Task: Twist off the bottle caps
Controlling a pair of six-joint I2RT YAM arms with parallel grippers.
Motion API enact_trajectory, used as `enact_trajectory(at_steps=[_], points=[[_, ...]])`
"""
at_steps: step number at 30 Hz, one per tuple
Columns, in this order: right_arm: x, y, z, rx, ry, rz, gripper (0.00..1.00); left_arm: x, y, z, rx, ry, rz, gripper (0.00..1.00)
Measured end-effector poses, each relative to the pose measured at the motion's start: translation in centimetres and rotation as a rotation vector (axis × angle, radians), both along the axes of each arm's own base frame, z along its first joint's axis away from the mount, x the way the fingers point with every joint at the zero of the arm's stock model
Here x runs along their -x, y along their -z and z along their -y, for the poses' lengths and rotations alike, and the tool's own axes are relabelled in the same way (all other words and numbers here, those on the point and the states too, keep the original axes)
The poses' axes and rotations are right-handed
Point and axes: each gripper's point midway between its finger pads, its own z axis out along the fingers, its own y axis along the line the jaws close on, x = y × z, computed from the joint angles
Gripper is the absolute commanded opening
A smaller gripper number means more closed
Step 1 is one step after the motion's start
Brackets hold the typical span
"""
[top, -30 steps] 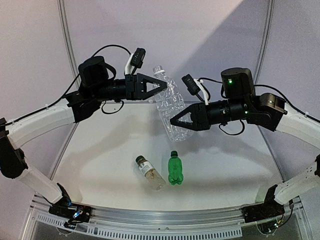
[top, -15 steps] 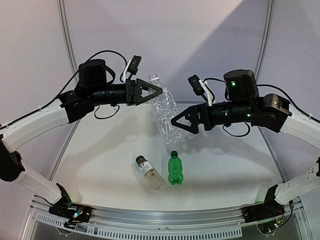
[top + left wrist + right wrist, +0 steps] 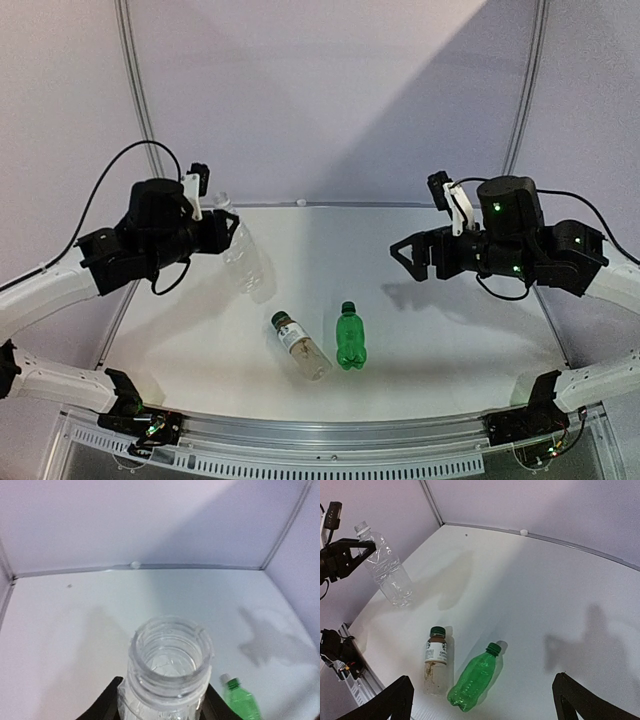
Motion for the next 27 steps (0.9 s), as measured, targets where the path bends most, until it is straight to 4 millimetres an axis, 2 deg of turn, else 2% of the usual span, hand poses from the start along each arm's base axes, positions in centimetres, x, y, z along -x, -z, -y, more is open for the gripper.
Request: enact_trajectory(at_steps=[3, 9, 21, 27], points=[[-0.1, 1.0, 0.8, 0.024, 0.029, 0.004, 0.99, -0.3, 3.9, -2.9, -0.136, -0.121, -0.017, 0.36], [-0.3, 1.5, 1.2, 0.034, 0.048, 0.009, 0.99, -0.7, 7.5, -6.2, -0.234, -0.26, -0.024, 0.36], [-0.4, 2.0, 1.0, 0.032, 0.05, 0.009, 0.99, 0.3, 13.0, -8.4, -0.206, -0.358, -0.092, 0.44], [-0.5, 2.0, 0.7, 0.026, 0.04, 0.01, 0.99, 0.6, 13.2, -9.0, -0.133, -0.393, -0.075, 0.57]])
